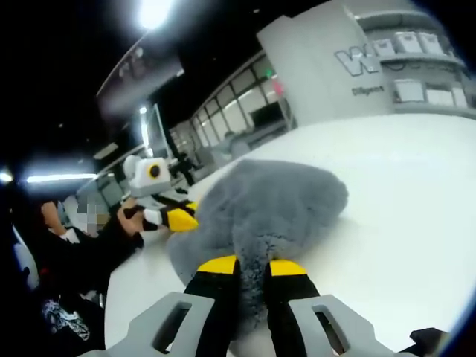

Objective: Open the folded towel by lifting each exposed corner and separating the folded layers until the towel lies flat within the target outline without major curled edges

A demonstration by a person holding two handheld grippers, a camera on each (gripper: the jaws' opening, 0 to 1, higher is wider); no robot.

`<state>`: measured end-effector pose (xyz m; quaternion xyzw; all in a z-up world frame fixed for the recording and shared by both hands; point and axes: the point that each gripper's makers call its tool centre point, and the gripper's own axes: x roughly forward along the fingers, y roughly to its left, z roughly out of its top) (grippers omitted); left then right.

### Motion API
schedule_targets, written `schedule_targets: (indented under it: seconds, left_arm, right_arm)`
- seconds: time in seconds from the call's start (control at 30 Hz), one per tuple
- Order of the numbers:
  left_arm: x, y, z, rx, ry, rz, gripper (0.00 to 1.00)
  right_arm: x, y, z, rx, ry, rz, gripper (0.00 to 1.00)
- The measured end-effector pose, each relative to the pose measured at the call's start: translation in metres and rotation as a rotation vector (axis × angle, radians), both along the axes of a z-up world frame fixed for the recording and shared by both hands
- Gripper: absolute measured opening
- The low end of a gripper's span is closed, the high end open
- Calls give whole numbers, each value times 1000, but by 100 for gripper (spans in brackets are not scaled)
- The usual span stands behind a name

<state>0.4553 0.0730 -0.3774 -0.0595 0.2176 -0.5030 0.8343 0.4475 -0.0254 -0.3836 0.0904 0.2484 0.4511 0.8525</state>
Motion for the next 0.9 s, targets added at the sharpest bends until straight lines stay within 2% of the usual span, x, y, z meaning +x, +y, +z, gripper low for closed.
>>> schedule_targets:
  seconds: [0.9]
  left_arm:
    - [-11, -5, -1, 10, -11, 3, 7]
  right_arm:
    - [-6, 0, 1, 4, -10, 4, 9]
